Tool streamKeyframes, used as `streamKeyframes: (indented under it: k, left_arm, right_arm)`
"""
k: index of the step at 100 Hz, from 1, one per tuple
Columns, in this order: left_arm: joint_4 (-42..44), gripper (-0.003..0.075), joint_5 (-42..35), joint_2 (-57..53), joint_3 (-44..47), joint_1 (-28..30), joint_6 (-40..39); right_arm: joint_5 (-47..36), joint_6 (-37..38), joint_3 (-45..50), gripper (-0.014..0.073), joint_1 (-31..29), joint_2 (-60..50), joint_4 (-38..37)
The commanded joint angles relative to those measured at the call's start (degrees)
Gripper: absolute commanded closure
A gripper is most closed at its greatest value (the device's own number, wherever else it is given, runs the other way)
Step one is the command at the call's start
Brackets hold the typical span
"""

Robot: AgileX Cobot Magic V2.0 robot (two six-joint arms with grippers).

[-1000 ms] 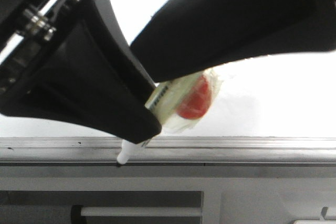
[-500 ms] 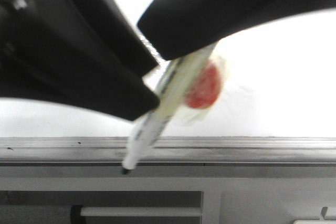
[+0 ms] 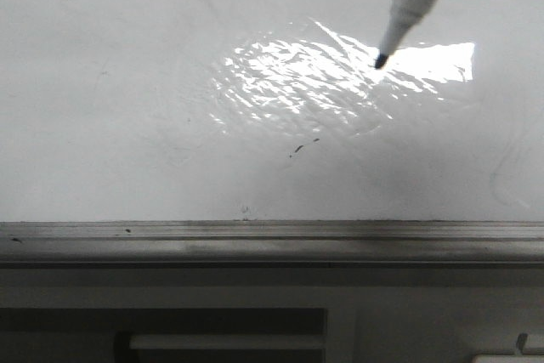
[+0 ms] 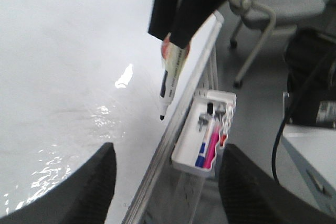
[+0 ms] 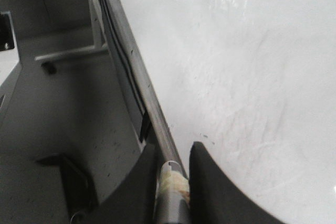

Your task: Write number 9 on whiteboard

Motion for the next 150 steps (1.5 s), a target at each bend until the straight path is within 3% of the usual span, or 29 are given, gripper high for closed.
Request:
streamKeyframes:
  k: [1,19,30,50,68,77,83,125,150]
  left_arm:
    - [-0.20,0.0382,-9.73,-4.62,1.65,-0.28,-6.83]
    - [-2.58,0.0440,-18.36,-10.66,8.40,-0.28,-9.43]
    - [-3.83,0.0514,-20.51,-11.24,10.59,-0.28,-9.43]
    - [-3.98,0.0741,-20.73,-11.24,11.18,-0.28,-9.43]
    - [-3.98,0.0741,-20.73,-11.24,11.18,-0.28,-9.43]
    - [-3.98,0.0741,-20.73,-11.24,11.18,-0.28,-9.43]
    - [-3.98,0.0741,-20.73,-11.24,11.18,-0.28,-9.43]
    - [-3.98,0.0741,-20.85,-11.14,11.23,-0.28,-9.43]
    - [-3.98,0.0741,-20.85,-11.14,11.23,-0.28,-9.43]
  right_arm:
    - [-12.26,1.71,5.23,0.0631,0.71,-5.36,-2.21]
    - [-34.16,1.71,22.16,0.0631,0.95,-15.80,-6.44]
    - [-42.54,1.71,25.80,0.0632,0.95,-17.21,-12.78]
    - [-40.31,1.71,24.91,0.0634,0.95,-14.11,-23.53]
    - [-30.07,3.38,19.57,0.0634,0.95,-13.25,-23.24]
    - [-26.36,15.40,15.85,0.0634,0.95,-13.25,-22.09]
    - [-26.49,21.03,15.17,0.0634,0.95,-13.25,-22.20]
    - [-32.28,21.14,18.67,0.0634,0.95,-8.66,-35.65]
    - [-34.87,27.00,18.67,0.0634,-5.43,-7.24,-35.65]
